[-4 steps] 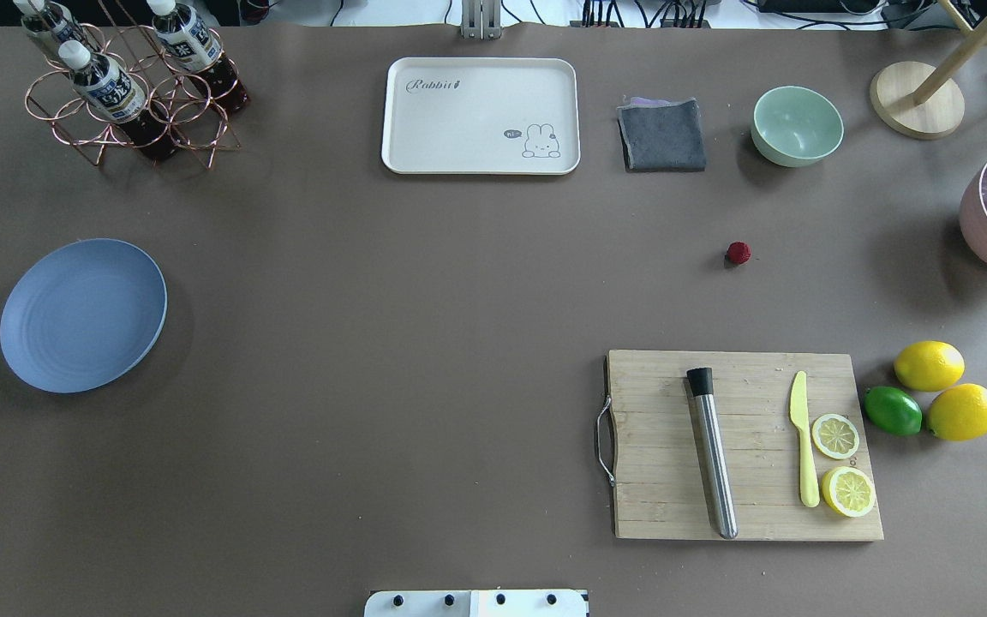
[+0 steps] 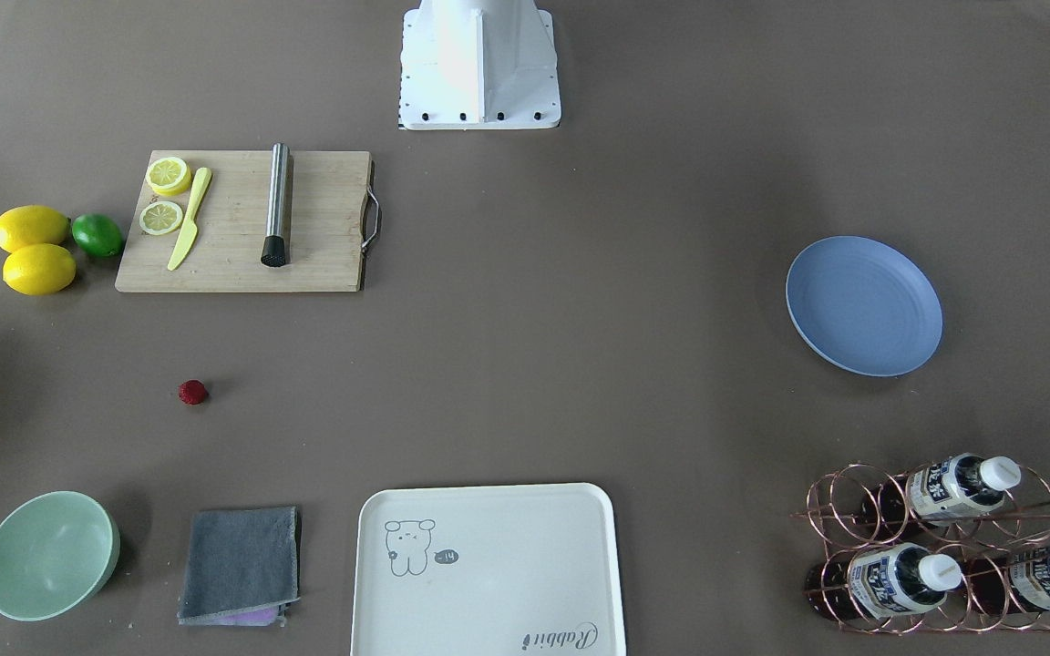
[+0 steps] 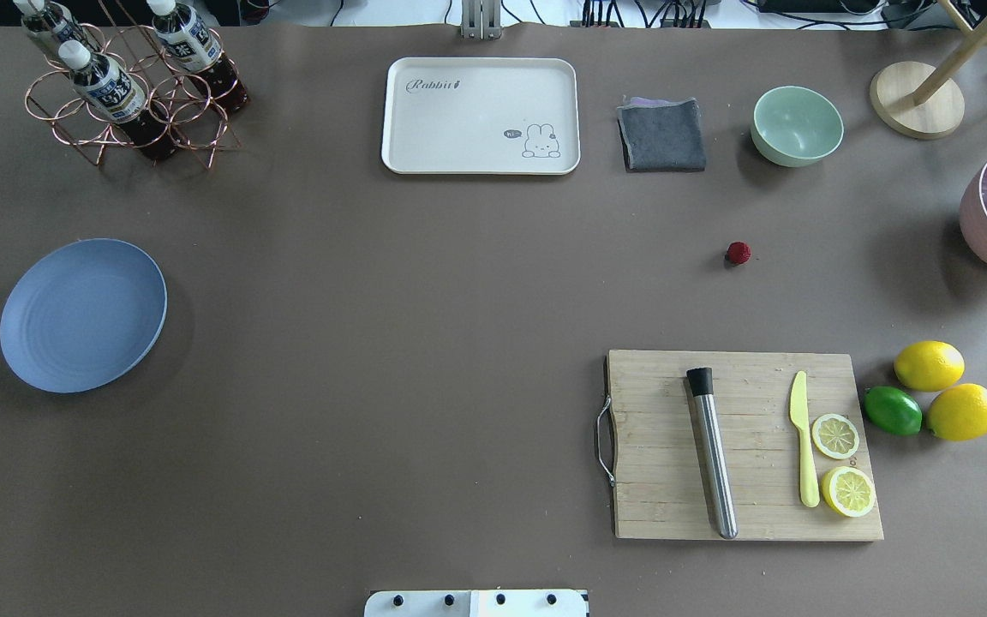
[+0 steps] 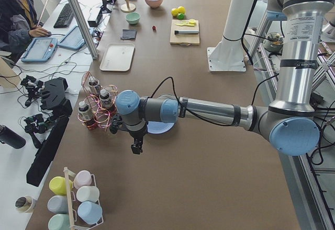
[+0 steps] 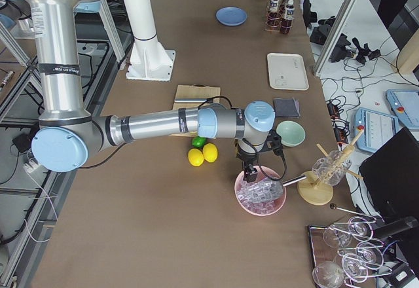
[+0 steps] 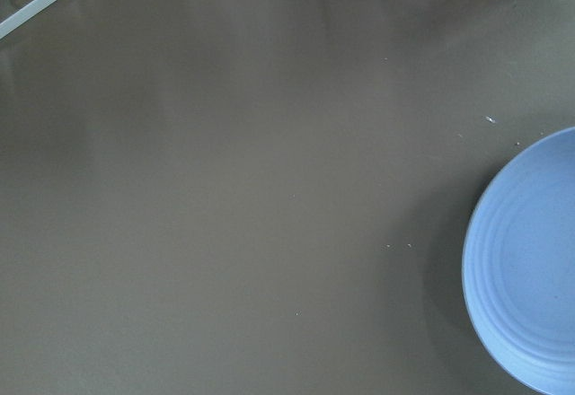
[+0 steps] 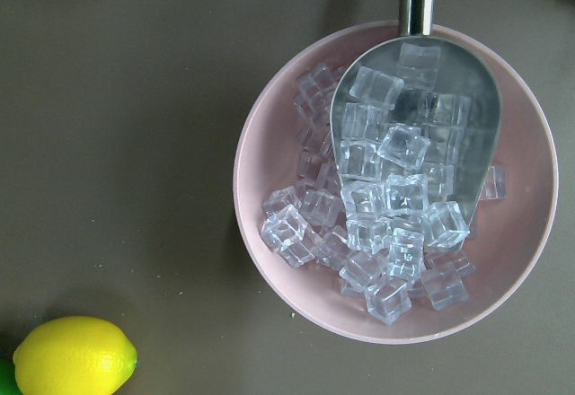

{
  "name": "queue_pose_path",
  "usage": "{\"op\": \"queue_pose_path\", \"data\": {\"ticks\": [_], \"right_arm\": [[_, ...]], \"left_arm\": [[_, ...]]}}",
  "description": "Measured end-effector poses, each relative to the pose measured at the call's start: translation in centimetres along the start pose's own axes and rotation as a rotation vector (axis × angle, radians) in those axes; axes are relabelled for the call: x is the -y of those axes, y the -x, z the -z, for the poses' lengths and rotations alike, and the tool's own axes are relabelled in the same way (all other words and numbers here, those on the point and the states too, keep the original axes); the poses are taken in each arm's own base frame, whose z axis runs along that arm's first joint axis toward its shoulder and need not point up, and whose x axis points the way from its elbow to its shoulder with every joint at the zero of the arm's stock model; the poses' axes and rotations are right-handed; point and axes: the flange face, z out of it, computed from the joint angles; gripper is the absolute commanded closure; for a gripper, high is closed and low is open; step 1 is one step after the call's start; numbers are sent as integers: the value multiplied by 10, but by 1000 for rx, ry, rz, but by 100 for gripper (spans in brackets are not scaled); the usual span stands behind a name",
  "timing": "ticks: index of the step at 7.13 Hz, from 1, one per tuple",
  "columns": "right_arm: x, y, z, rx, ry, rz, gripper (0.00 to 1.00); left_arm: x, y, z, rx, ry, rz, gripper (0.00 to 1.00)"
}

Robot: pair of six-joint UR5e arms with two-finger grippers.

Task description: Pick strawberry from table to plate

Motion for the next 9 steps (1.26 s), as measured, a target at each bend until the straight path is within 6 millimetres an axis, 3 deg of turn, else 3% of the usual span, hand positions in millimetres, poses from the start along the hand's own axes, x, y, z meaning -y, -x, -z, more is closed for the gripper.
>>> {"op": "queue_pose_path", "data": {"ticks": [3, 9], "right_arm": [[0, 0, 0, -2, 0, 0, 0], [-6, -3, -4, 2, 5, -6, 0]], "left_arm": [[14, -1, 1, -3, -1, -7, 2], [14, -1, -1, 1, -12, -18, 2]]}}
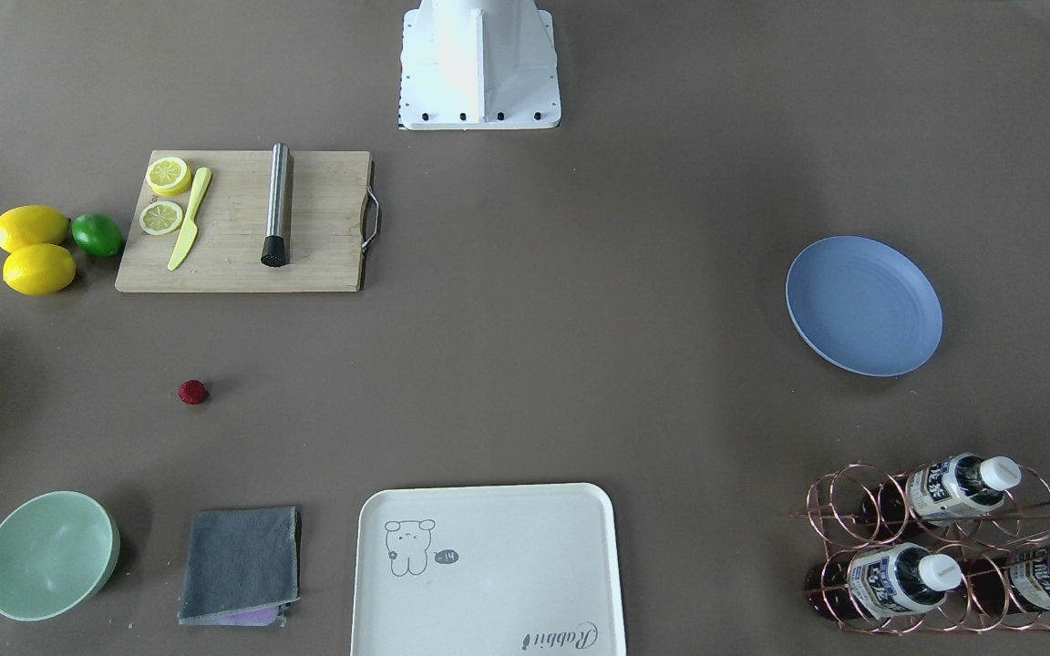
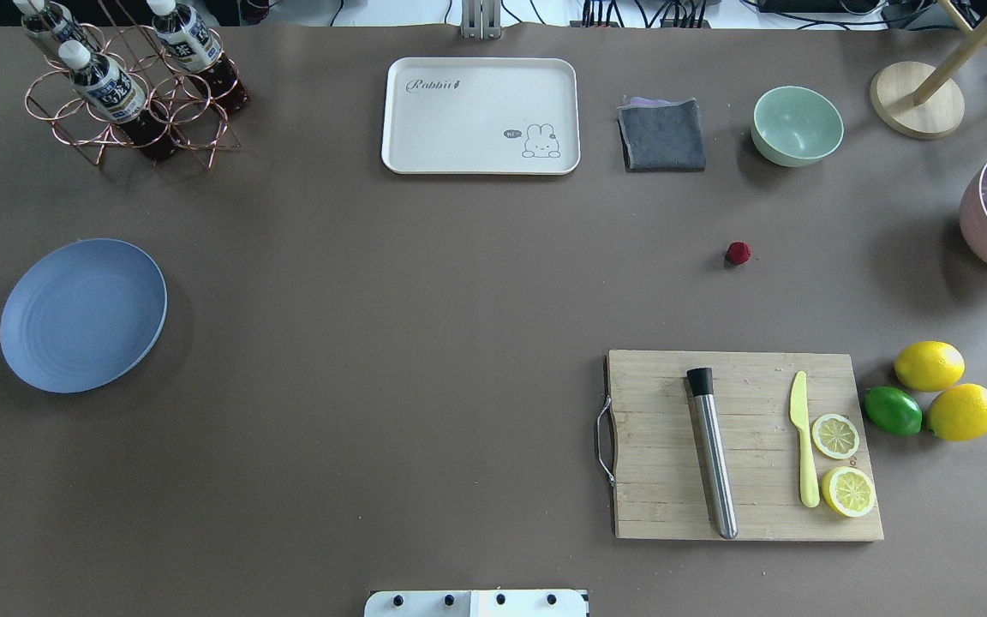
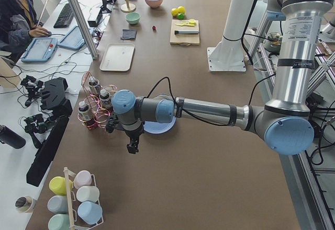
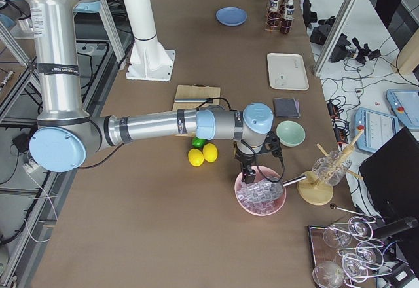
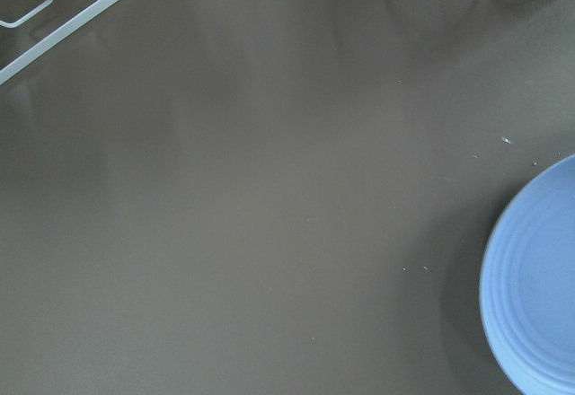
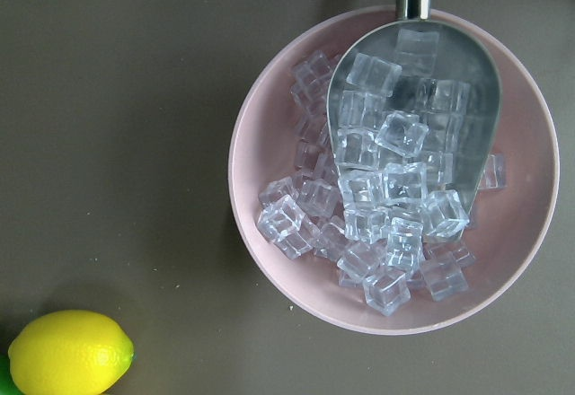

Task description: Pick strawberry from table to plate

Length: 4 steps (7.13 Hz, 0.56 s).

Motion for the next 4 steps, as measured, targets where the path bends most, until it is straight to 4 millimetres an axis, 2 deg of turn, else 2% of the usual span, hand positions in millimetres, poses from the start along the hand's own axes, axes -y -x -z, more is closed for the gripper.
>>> {"op": "queue_pose_path", "data": {"ticks": [4], "right_arm": [[-1, 0, 0, 1, 0, 0, 0]], "left_arm": [[1, -3, 2, 0, -4, -9, 2]]}}
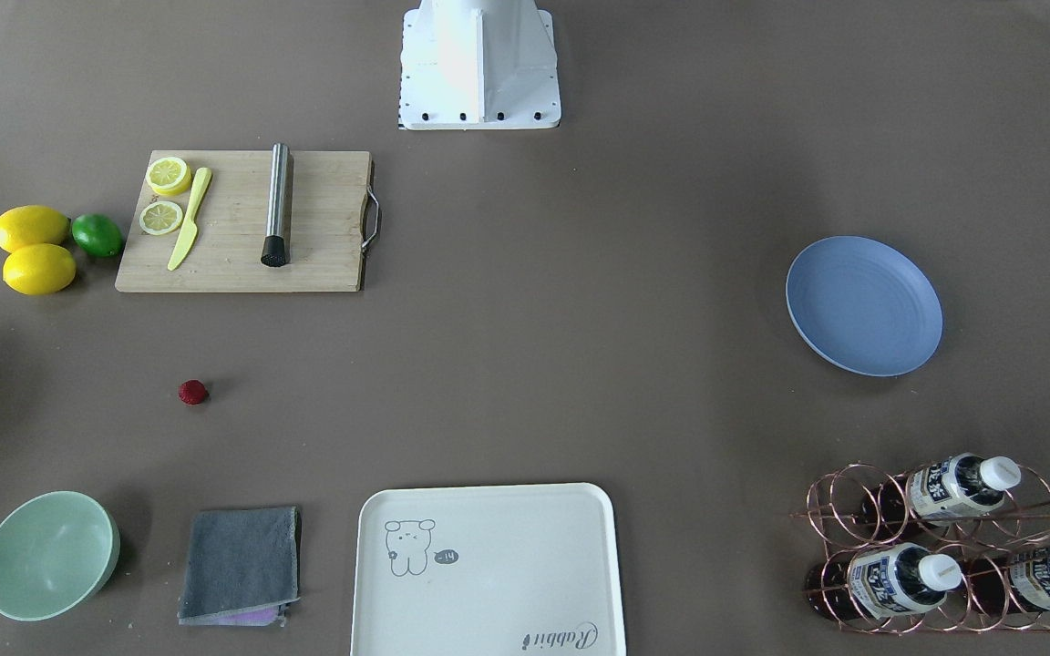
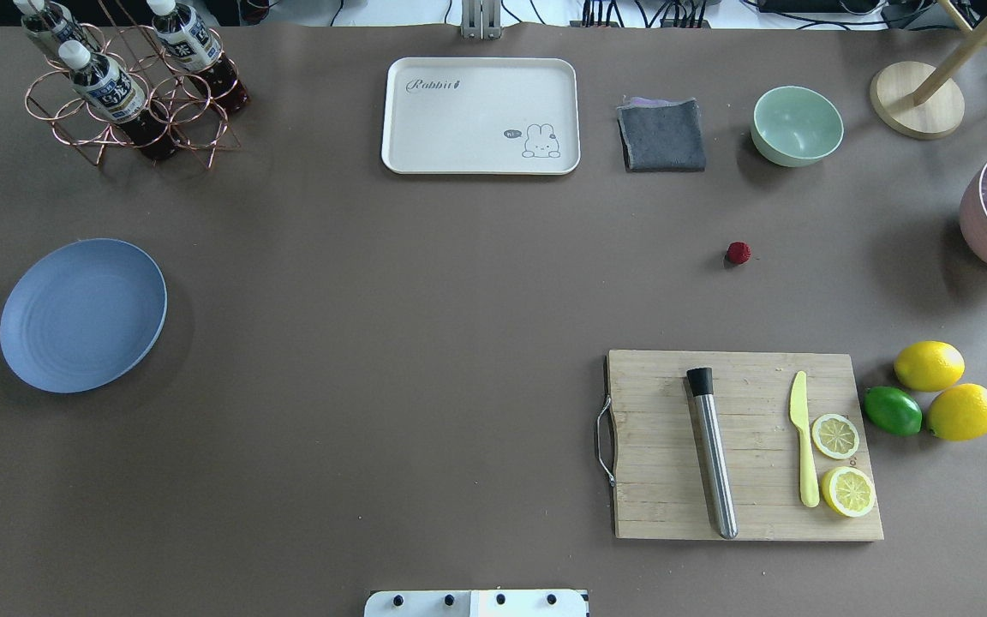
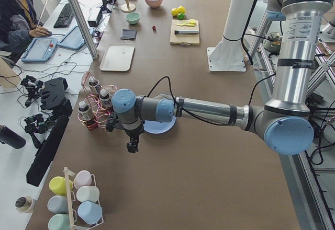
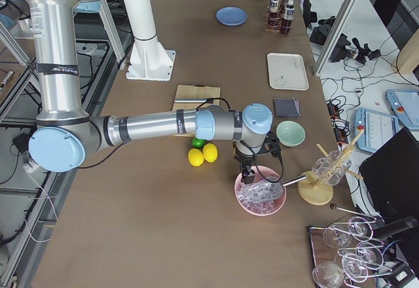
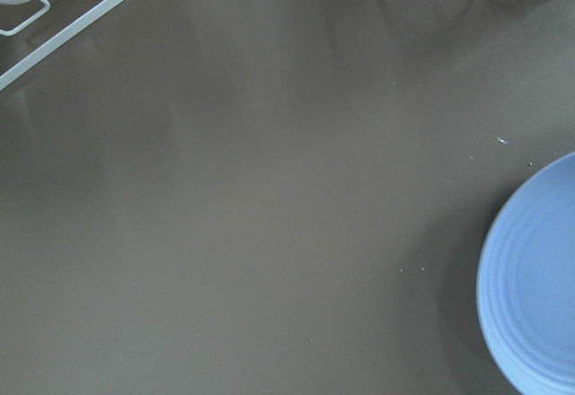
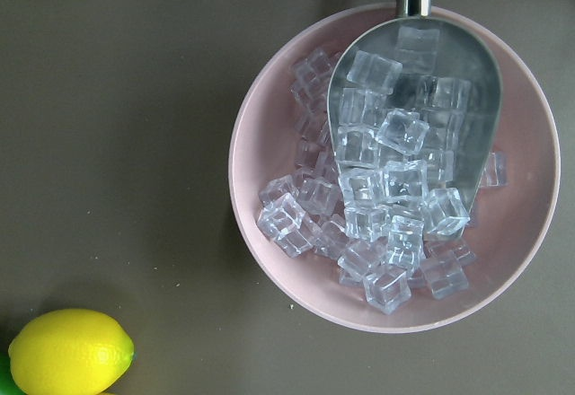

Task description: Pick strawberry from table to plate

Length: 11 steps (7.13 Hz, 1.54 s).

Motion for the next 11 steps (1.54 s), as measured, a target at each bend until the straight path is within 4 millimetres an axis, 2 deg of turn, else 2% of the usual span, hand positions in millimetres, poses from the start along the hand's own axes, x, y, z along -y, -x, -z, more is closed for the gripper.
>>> {"op": "queue_pose_path", "data": {"ticks": [5, 6, 7, 8, 9, 11], "right_arm": [[0, 0, 0, 0, 0, 0, 0], [0, 0, 0, 0, 0, -1, 0], [0, 0, 0, 0, 1, -6, 0], [0, 0, -1, 1, 1, -14, 0], [0, 0, -1, 0, 1, -17, 0], [0, 0, -1, 0, 1, -20, 0]], "left_arm": [[0, -1, -2, -7, 2, 4, 3], [3, -12, -8, -23, 2, 11, 3], [10, -35, -25, -52, -4, 22, 3], [17, -61, -51, -77, -20, 33, 4], [18, -77, -84, -103, -43, 34, 4], [10, -88, -133, -151, -76, 39, 5]]}}
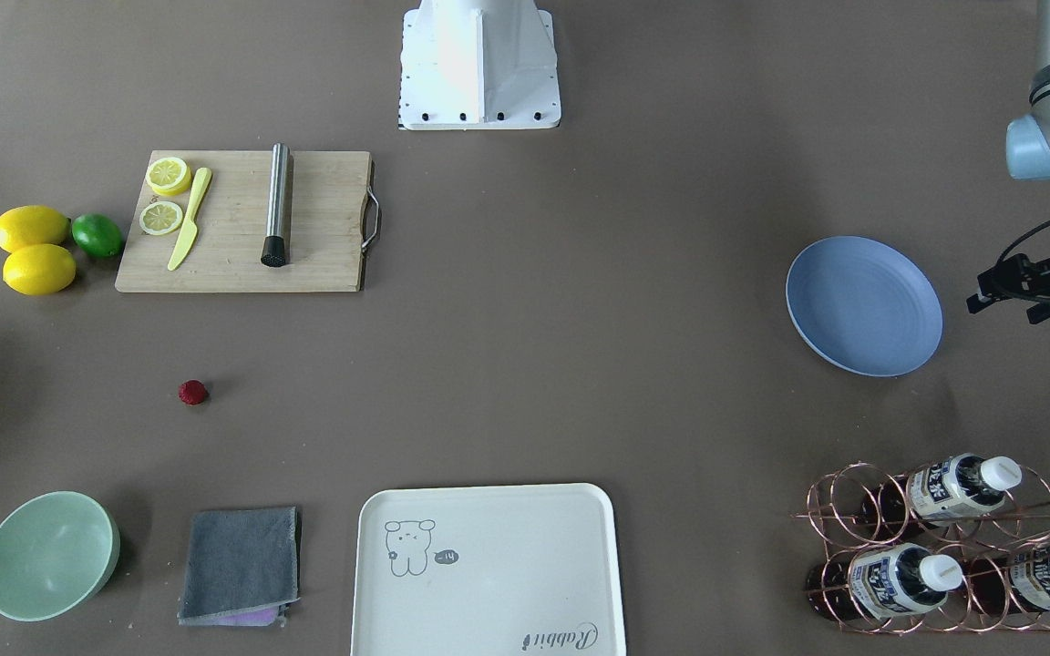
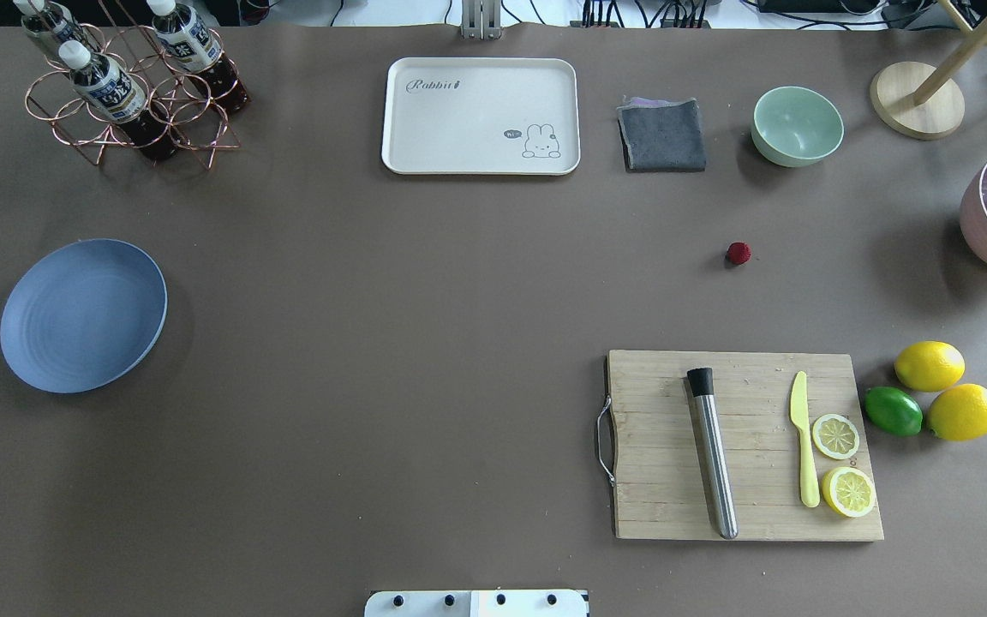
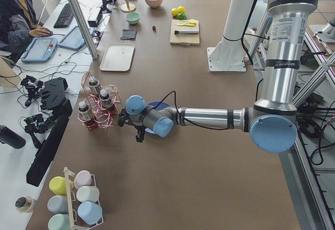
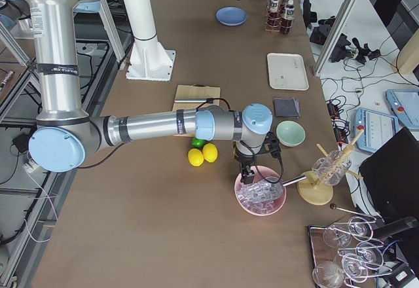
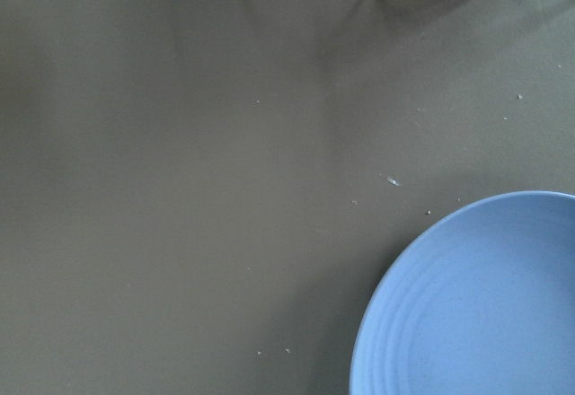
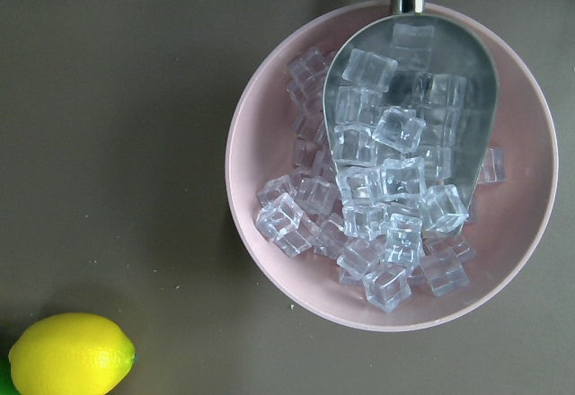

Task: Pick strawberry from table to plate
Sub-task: 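Grip the blue plate rim with the left gripper and drag it inward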

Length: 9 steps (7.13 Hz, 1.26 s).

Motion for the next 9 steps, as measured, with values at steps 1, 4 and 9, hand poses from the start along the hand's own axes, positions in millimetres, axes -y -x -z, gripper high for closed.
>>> {"op": "queue_pose_path", "data": {"ticks": [1, 4, 9], "right_arm": [[0, 0, 0, 1, 1, 0, 0], [0, 1, -2, 2, 4, 0, 0], [2, 3, -2, 3, 4, -9, 0]], "left_arm": [[-5, -9, -18, -15, -1, 10, 7], [-16, -21, -49, 4, -16, 5, 24], [-24, -16, -53, -1, -27, 22, 100]]}}
